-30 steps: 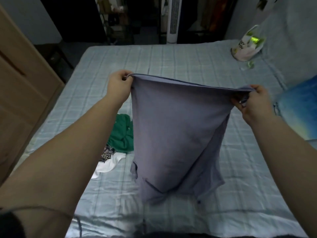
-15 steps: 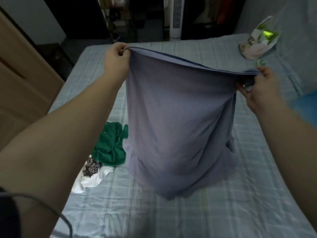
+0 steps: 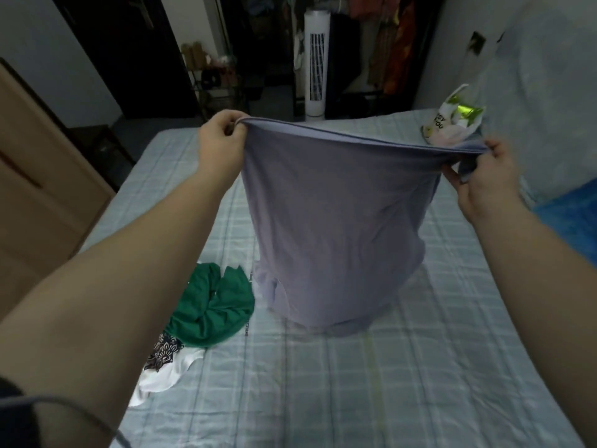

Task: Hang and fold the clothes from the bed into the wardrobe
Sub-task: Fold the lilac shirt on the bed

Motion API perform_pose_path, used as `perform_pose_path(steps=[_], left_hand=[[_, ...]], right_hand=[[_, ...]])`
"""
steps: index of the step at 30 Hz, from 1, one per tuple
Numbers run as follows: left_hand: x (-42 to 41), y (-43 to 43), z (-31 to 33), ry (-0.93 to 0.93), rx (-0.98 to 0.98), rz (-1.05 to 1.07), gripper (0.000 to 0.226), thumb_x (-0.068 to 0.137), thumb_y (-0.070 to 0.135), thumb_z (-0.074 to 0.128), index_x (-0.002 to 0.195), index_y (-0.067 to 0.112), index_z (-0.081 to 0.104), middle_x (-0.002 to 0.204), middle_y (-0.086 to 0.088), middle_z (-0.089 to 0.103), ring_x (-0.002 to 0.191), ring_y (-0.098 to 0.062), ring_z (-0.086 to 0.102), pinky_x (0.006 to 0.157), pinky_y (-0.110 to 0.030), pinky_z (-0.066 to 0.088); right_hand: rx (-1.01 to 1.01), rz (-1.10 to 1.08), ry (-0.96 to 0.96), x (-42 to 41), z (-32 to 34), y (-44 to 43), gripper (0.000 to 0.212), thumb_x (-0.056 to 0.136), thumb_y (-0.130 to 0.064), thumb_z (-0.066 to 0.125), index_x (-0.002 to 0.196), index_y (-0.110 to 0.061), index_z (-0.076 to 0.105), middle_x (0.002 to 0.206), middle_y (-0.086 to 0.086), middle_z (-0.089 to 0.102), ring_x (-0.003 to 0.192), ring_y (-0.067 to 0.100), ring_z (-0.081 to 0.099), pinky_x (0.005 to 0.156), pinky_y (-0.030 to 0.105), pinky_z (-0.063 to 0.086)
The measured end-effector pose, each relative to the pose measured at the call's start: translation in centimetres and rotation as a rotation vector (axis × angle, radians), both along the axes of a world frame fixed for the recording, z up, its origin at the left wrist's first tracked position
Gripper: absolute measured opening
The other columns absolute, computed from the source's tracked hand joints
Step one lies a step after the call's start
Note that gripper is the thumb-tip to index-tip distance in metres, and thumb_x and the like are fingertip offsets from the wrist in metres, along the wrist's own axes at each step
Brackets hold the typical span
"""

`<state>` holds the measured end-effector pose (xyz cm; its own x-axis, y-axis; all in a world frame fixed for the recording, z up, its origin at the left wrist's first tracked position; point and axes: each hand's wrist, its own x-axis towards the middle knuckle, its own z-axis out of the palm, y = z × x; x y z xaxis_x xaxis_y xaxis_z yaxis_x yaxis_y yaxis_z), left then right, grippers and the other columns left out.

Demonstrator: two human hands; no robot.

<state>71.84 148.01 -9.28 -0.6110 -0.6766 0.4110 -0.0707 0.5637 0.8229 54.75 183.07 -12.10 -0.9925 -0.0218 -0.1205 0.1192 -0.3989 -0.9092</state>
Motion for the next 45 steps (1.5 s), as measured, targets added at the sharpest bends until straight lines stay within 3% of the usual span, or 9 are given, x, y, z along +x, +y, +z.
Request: perform_pose_path(steps=[4, 7, 9, 15, 18, 22, 28, 34, 45], left_hand=[[6.8, 3.8, -2.8, -0.038, 0.053, -0.053, 0.017, 0.096, 0.013, 0.053, 0.095, 0.023, 0.067, 0.082, 0.016, 0.063, 0.073, 0.017, 0.056, 0.063, -0.003, 0.041], [12.4, 6.3, -7.0, -0.142, 0.103, -0.123, 0.019, 0.094, 0.008, 0.054, 0.098, 0.018, 0.069, 0.086, 0.003, 0.066, 0.077, -0.005, 0.059, 0.067, -0.017, 0.044], [16.1, 8.0, -10.4, -0.252, 0.112, -0.193, 0.019, 0.094, 0.006, 0.056, 0.098, 0.018, 0.07, 0.089, 0.0, 0.067, 0.082, -0.013, 0.059, 0.066, -0.013, 0.042], [25.5, 13.1, -20.1, -0.469, 0.19, -0.294, 0.025, 0.095, 0.012, 0.058, 0.092, 0.034, 0.071, 0.084, 0.023, 0.069, 0.078, 0.003, 0.063, 0.072, -0.023, 0.05], [29.5, 15.9, -24.9, -0.613, 0.196, -0.311, 0.023, 0.096, 0.02, 0.056, 0.106, 0.029, 0.074, 0.095, 0.013, 0.069, 0.088, -0.008, 0.063, 0.071, -0.02, 0.046], [34.6, 19.6, -29.8, -0.743, 0.214, -0.378, 0.024, 0.098, 0.022, 0.055, 0.113, 0.027, 0.074, 0.095, 0.009, 0.07, 0.076, -0.001, 0.06, 0.058, -0.007, 0.036], [40.9, 23.4, -34.1, -0.885, 0.168, -0.471, 0.026, 0.1, 0.022, 0.055, 0.118, 0.026, 0.072, 0.121, 0.003, 0.07, 0.101, -0.017, 0.066, 0.079, -0.022, 0.047], [42.2, 24.8, -35.6, -1.126, 0.094, -0.569, 0.038, 0.095, 0.013, 0.048, 0.126, 0.021, 0.068, 0.132, -0.006, 0.065, 0.115, -0.025, 0.061, 0.089, -0.027, 0.045], [29.6, 26.3, -35.1, -1.031, 0.173, -0.531, 0.04, 0.095, 0.006, 0.046, 0.131, 0.017, 0.061, 0.134, -0.004, 0.062, 0.124, -0.022, 0.056, 0.102, -0.025, 0.037]], right_hand=[[0.092, -0.067, -0.023, 7.1, -1.7, 3.4, 0.036, 0.093, 0.003, 0.031, 0.08, -0.023, 0.053, 0.06, -0.001, 0.054, 0.054, 0.01, 0.05, 0.076, 0.042, 0.061], [0.16, -0.092, -0.051, 13.4, -4.6, 6.3, 0.033, 0.095, 0.002, 0.035, 0.081, -0.023, 0.05, 0.071, 0.004, 0.051, 0.065, 0.013, 0.051, 0.087, 0.048, 0.058], [0.206, -0.095, -0.078, 17.6, -7.2, 8.5, 0.03, 0.098, 0.001, 0.036, 0.083, -0.02, 0.05, 0.073, 0.007, 0.048, 0.067, 0.014, 0.05, 0.092, 0.049, 0.055], [0.441, -0.044, -0.303, 27.3, -17.4, 15.1, 0.023, 0.105, -0.006, 0.041, 0.12, 0.002, 0.056, 0.082, 0.015, 0.052, 0.072, 0.022, 0.053, 0.1, 0.051, 0.049], [0.47, 0.009, -0.398, 32.0, -21.9, 18.4, 0.022, 0.104, -0.004, 0.043, 0.122, -0.001, 0.056, 0.083, 0.016, 0.055, 0.073, 0.024, 0.056, 0.099, 0.048, 0.048], [0.512, 0.003, -0.519, 37.2, -26.9, 23.1, 0.031, 0.1, 0.0, 0.049, 0.13, 0.0, 0.054, 0.11, 0.026, 0.06, 0.096, 0.033, 0.062, 0.094, 0.045, 0.052], [0.48, -0.052, -0.72, 42.6, -31.1, 29.1, 0.041, 0.098, -0.004, 0.056, 0.138, -0.006, 0.047, 0.118, 0.022, 0.06, 0.1, 0.029, 0.066, 0.074, 0.033, 0.055], [0.535, -0.047, -0.782, 43.5, -31.4, 32.0, 0.051, 0.095, 0.016, 0.037, 0.142, -0.004, 0.042, 0.135, 0.026, 0.055, 0.114, 0.033, 0.059, 0.096, 0.042, 0.051], [0.594, 0.079, -0.702, 32.7, -31.8, 27.9, 0.032, 0.095, 0.004, 0.046, 0.12, -0.011, 0.058, 0.111, 0.014, 0.066, 0.099, 0.024, 0.067, 0.075, 0.032, 0.056]])
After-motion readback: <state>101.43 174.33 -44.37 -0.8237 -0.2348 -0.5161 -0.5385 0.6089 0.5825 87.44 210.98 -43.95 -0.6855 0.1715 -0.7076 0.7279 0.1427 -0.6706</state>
